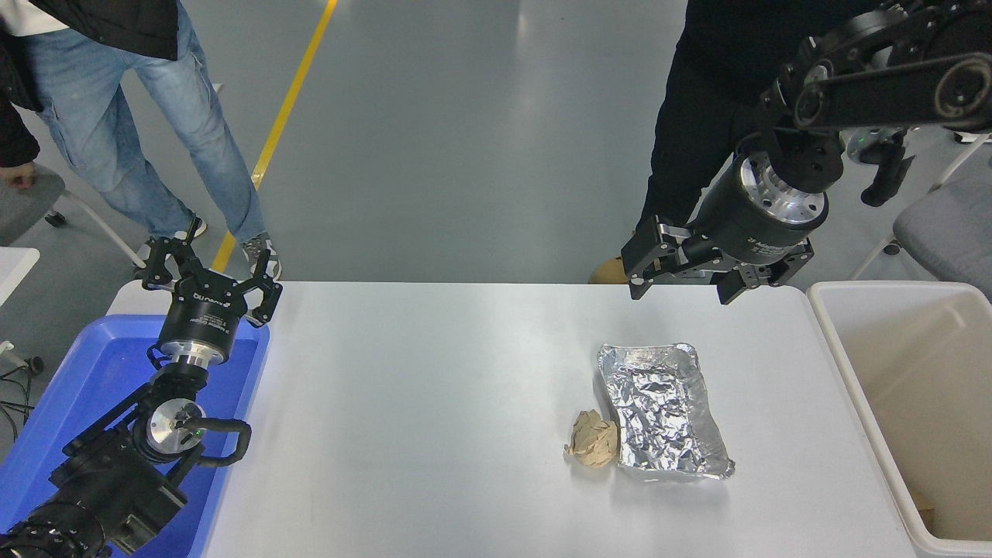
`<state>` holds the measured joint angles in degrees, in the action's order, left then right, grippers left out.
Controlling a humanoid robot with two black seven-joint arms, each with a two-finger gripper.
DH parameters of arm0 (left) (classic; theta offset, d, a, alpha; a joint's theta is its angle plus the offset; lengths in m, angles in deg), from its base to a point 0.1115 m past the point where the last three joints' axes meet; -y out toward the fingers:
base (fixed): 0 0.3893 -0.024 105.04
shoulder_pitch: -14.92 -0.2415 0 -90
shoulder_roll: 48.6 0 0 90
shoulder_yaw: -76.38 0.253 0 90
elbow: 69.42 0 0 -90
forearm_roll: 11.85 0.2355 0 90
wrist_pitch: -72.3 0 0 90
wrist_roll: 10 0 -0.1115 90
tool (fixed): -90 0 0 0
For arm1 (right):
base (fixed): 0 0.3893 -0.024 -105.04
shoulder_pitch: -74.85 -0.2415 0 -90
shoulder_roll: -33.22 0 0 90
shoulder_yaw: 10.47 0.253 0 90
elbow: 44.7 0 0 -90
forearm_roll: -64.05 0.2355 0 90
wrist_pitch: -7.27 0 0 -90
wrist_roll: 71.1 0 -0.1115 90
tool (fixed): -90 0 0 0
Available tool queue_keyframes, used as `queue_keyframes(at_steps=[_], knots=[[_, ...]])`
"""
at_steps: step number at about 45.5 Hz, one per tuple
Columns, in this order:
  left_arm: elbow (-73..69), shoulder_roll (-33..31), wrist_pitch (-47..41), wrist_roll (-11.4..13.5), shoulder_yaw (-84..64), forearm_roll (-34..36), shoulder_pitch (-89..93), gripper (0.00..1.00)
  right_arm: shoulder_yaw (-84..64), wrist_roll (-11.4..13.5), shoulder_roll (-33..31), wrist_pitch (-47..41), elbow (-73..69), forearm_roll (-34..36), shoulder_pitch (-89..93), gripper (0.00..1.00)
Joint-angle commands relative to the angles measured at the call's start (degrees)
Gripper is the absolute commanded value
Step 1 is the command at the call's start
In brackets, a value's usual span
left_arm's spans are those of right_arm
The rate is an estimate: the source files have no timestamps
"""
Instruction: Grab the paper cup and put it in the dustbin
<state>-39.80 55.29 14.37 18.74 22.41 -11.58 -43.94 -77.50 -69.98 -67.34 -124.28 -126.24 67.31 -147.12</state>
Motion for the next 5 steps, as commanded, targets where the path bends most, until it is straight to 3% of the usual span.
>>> queue_keyframes(at_steps=[1,5], knots=[[0.0,0.0,0.01,-0.08,0.0,0.0,-0.03,0.98,0.15,0.03,-0.07,-0.64,-0.64,0.09,-0.92,1.0],[0.0,0.0,0.01,0.0,0.0,0.0,-0.03,0.98,0.15,0.03,-0.07,-0.64,-0.64,0.09,-0.92,1.0]])
